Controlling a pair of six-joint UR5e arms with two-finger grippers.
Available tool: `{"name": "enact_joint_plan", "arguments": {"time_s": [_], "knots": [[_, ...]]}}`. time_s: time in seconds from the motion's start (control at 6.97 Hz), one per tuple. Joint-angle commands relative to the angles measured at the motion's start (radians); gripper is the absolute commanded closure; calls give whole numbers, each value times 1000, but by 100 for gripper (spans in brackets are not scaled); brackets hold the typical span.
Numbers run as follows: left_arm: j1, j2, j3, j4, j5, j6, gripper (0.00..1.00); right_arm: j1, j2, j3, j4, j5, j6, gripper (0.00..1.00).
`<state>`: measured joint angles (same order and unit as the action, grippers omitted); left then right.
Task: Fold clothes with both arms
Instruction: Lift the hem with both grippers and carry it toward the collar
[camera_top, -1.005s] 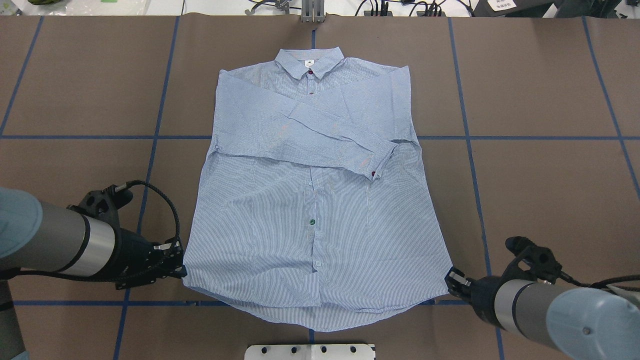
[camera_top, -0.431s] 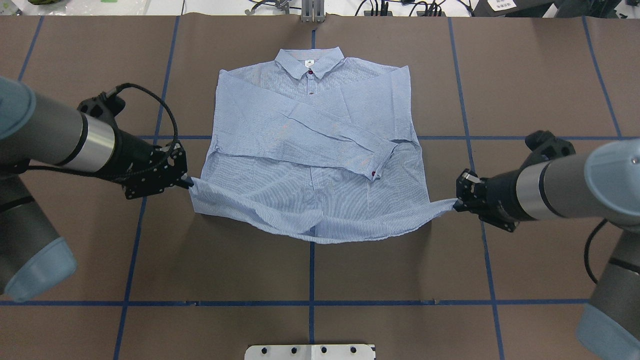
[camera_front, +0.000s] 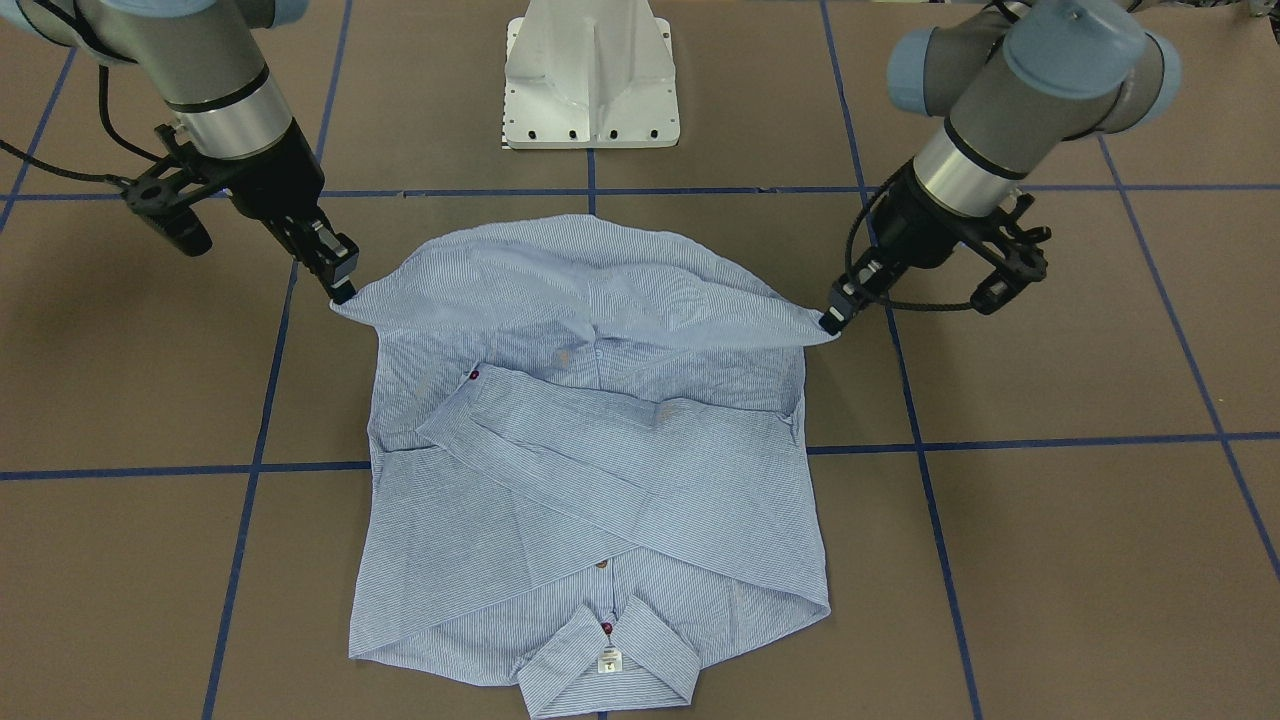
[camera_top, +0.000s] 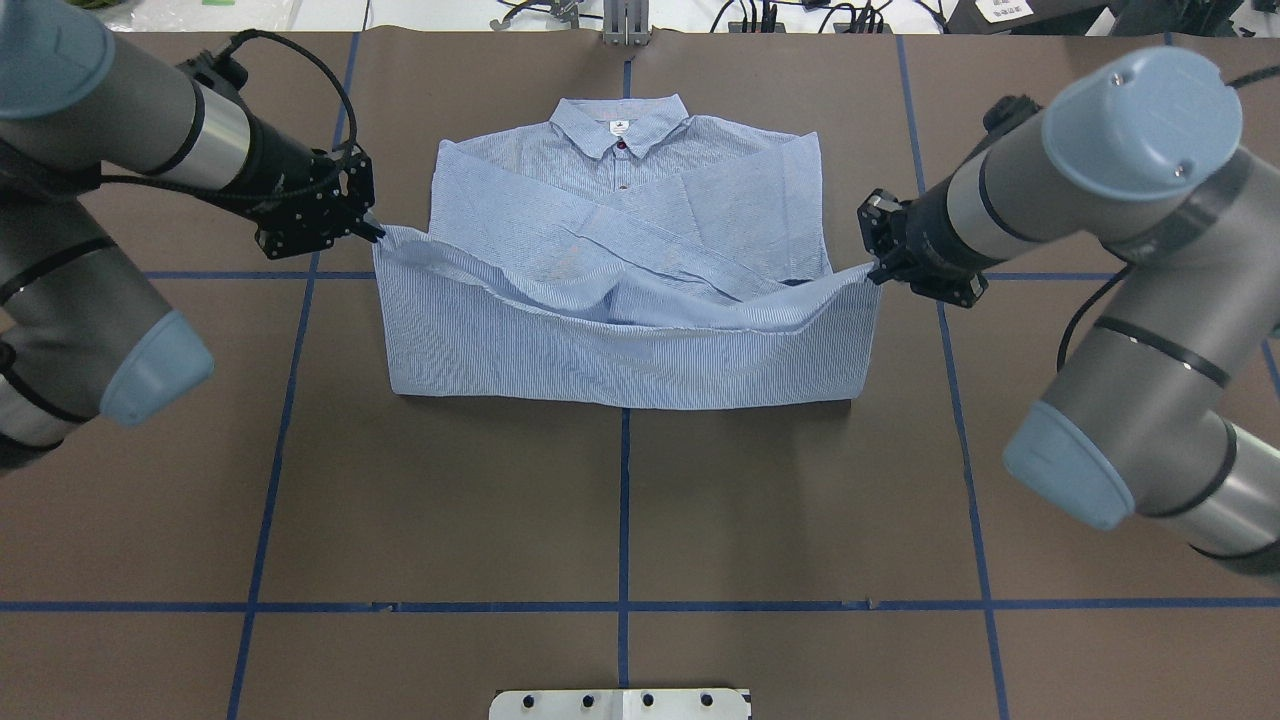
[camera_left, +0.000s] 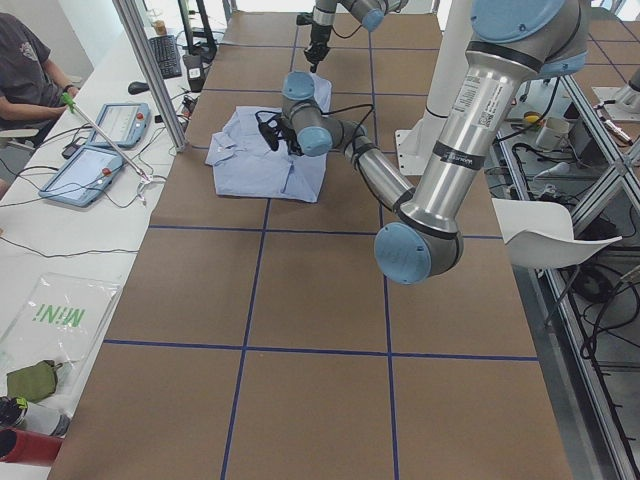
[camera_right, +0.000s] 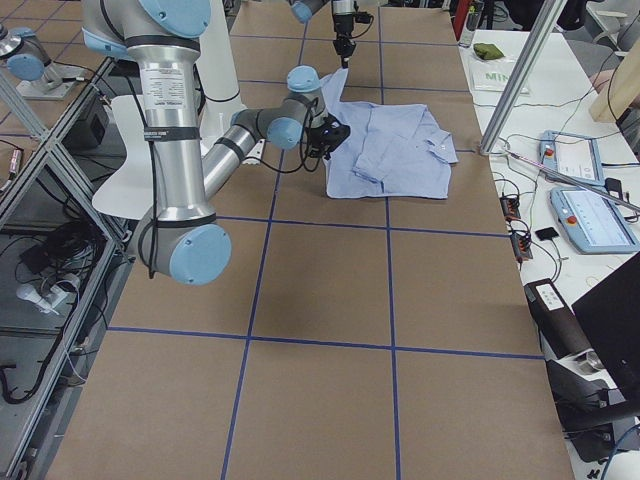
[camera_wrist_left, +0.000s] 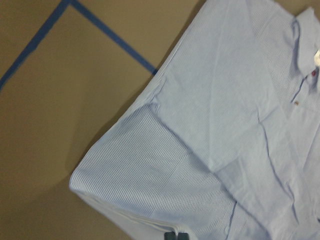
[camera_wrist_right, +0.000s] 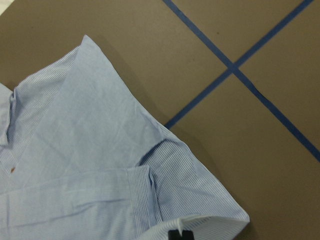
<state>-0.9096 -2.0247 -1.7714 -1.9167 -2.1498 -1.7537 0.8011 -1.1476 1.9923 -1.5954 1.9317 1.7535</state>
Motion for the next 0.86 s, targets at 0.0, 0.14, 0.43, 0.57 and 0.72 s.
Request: {"name": "enact_joint_plan", "arguments": {"time_s": [0.0,0.14,0.43,0.57,0.72], "knots": [[-54,-76,155,-28,4,52,100,73,128,-158,-17,9,-49,100],[-58,-109,252,-101,7,53,100,85,190,-256,-14,7,-84,100],[-72,-188,473,-264,13,57,100,90,311,-472,24,1,-114,100],[-75,-234,575,-337,46,57,100,95,327,-606,175,0,-114,100],[-75,-297,674,-375,82,56,100,104,383,-748,260,0,-133,100]]}}
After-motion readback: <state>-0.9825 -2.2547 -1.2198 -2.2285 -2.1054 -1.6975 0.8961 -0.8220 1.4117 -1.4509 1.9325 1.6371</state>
